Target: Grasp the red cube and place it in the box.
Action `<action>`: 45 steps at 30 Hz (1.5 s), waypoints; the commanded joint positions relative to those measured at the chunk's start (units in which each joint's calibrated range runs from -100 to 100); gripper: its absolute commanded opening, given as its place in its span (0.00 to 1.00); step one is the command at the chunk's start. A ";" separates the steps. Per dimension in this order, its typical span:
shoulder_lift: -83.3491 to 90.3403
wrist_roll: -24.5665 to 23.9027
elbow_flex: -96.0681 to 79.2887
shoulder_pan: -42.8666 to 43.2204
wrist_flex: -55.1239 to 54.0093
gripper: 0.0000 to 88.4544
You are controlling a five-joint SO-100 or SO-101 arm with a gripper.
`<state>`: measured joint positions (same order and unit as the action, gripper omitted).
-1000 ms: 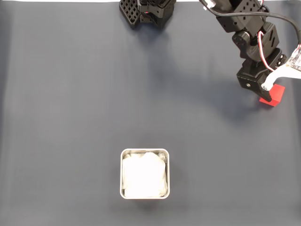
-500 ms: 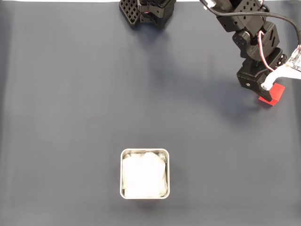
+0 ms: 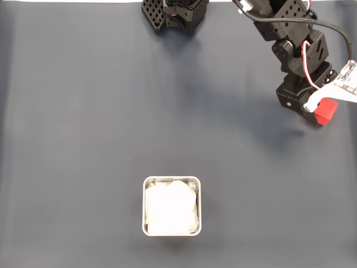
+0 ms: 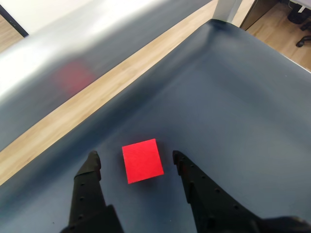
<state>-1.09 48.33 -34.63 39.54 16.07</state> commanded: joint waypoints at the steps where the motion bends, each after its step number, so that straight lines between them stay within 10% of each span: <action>1: 0.39 -0.44 0.23 -1.12 -0.74 0.38; 45: -3.85 3.57 0.32 0.02 -5.25 0.29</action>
<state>-5.08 50.82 -34.63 39.09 11.77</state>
